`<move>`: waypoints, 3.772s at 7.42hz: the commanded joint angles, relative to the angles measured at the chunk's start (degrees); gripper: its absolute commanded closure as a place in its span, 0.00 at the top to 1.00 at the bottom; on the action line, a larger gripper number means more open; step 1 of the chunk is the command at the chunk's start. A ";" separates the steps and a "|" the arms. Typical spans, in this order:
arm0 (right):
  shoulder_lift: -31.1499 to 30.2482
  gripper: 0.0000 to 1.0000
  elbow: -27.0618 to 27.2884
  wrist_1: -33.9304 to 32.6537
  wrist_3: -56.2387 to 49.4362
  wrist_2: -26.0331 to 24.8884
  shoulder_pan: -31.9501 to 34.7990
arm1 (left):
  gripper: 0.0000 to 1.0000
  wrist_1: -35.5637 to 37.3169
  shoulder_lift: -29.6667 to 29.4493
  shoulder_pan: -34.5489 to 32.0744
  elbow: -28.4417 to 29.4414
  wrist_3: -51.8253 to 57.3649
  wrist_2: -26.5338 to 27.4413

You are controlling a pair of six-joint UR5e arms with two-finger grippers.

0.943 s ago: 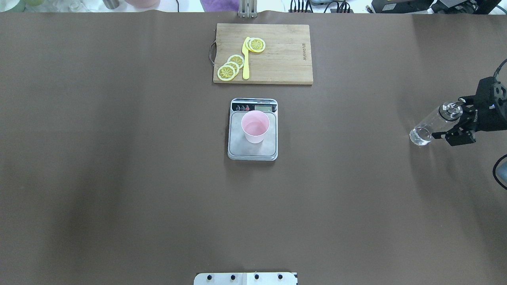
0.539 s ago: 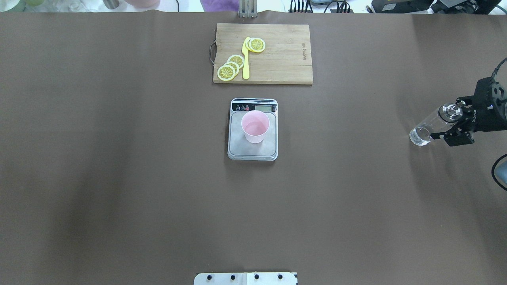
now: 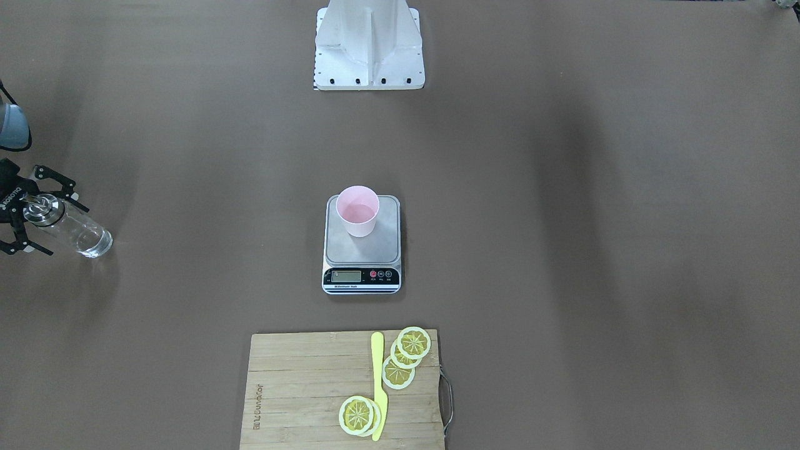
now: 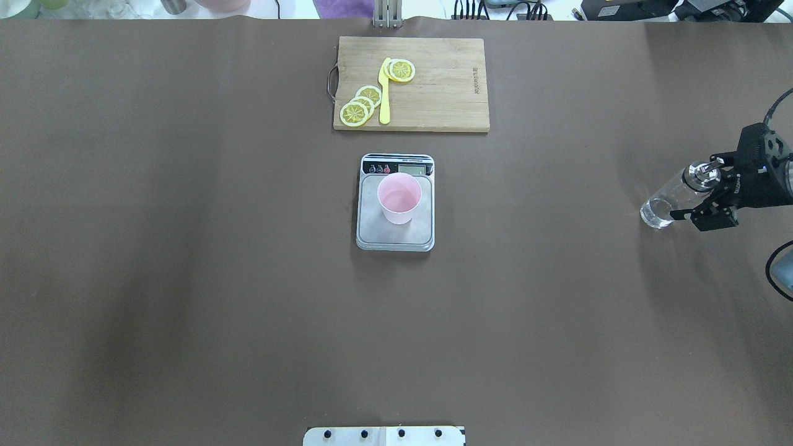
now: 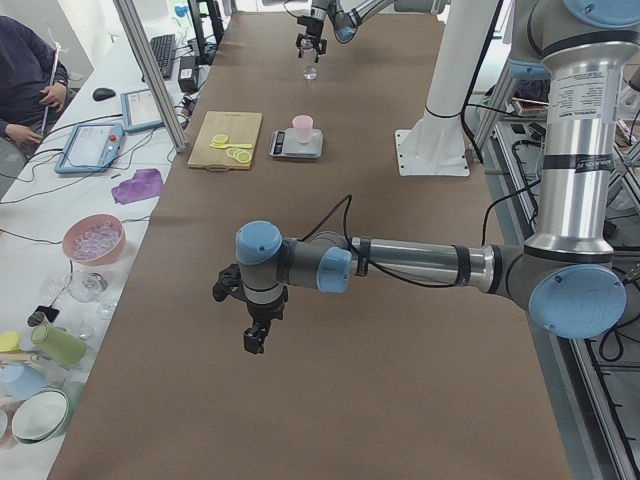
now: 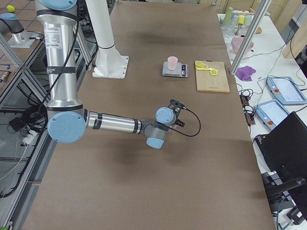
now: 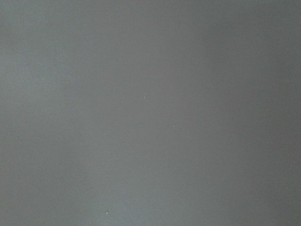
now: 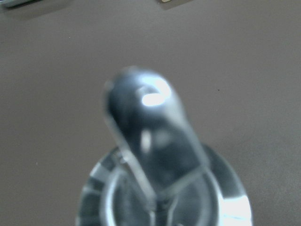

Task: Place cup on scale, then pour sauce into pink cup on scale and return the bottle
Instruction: 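Close the right gripper around the glass sauce bottle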

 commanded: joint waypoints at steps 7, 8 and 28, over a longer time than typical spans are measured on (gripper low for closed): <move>0.36 0.99 -0.40 -0.08 0.15 -0.09 -1.16 | 0.98 -0.06 -0.04 0.00 0.00 0.00 0.00; 0.27 0.99 -0.40 0.00 0.24 0.00 -1.24 | 0.98 -0.06 -0.04 0.00 0.00 0.00 0.00; 0.96 0.00 0.30 -0.70 1.91 4.56 -0.20 | 0.98 -0.23 0.31 0.00 0.00 0.09 -0.09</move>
